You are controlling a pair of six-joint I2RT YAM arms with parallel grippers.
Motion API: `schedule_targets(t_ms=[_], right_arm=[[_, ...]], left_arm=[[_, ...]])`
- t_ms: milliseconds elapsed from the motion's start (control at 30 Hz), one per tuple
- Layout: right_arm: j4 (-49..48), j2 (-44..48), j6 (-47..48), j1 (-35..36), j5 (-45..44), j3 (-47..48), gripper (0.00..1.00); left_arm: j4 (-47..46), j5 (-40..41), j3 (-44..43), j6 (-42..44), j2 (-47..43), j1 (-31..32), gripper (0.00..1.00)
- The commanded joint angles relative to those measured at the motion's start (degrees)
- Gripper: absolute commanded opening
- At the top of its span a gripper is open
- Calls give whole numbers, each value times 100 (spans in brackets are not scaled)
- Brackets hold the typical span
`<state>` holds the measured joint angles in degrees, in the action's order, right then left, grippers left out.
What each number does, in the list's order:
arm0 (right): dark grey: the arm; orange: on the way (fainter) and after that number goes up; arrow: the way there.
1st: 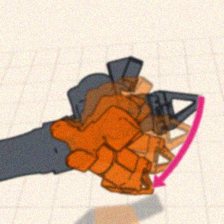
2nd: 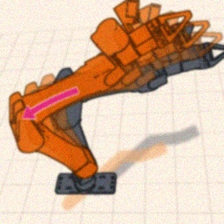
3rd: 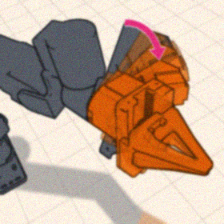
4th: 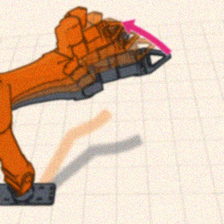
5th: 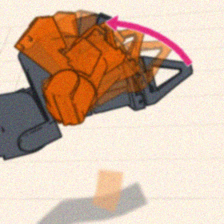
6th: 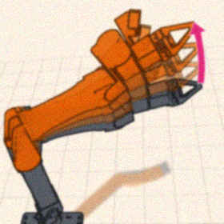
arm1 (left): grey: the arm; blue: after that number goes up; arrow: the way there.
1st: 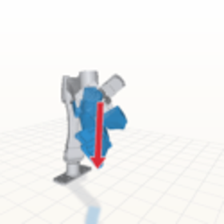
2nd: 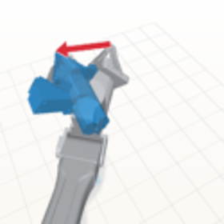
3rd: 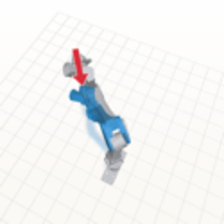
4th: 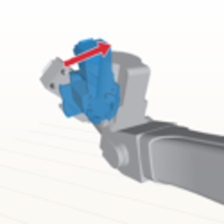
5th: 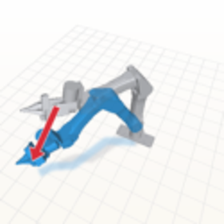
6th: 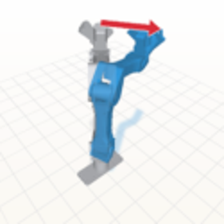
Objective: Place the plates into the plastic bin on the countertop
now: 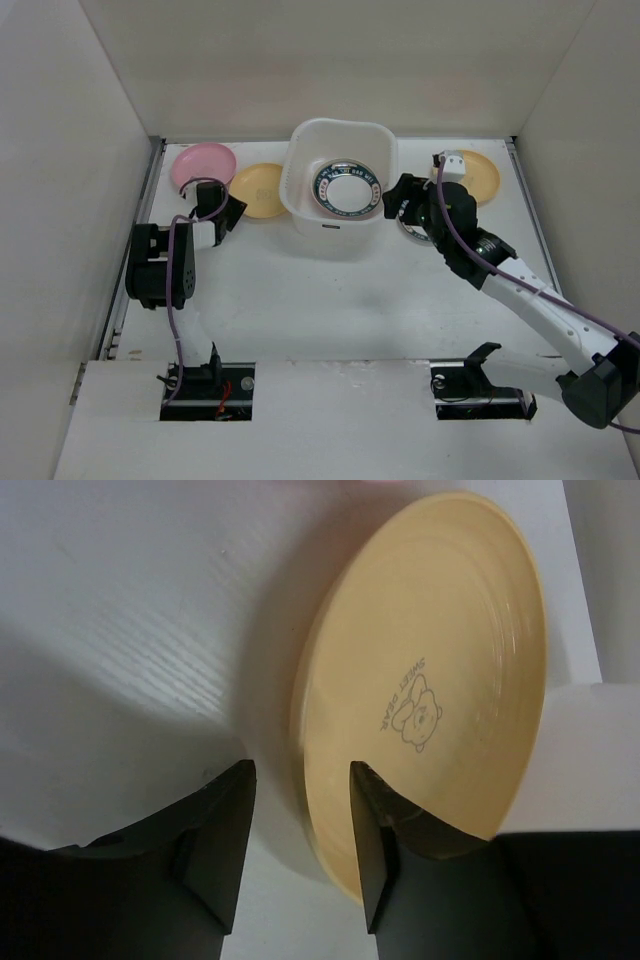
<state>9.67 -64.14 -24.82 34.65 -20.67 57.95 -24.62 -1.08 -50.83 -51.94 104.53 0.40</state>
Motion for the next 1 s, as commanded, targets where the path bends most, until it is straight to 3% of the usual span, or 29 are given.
schedule_targets(t_ms=[0, 367, 733, 833, 967], right_arm=[[-291, 226, 82, 63, -78, -205, 77], [-290, 683, -14, 10, -60, -575, 77], [-352, 763, -93, 98, -87, -627, 77], [-352, 833, -120, 142, -113, -680, 77], [-300, 1008, -216, 125, -262, -838, 77]], left_arm=[[-52, 82, -401, -211, 128, 78, 37], [519, 240, -982, 87, 174, 69, 4], [1301, 1074, -858, 1186, -2207, 175, 4], [1600, 1347, -1147, 1607, -2788, 315, 5], [1969, 1146, -1806, 1863, -2860, 754, 6]])
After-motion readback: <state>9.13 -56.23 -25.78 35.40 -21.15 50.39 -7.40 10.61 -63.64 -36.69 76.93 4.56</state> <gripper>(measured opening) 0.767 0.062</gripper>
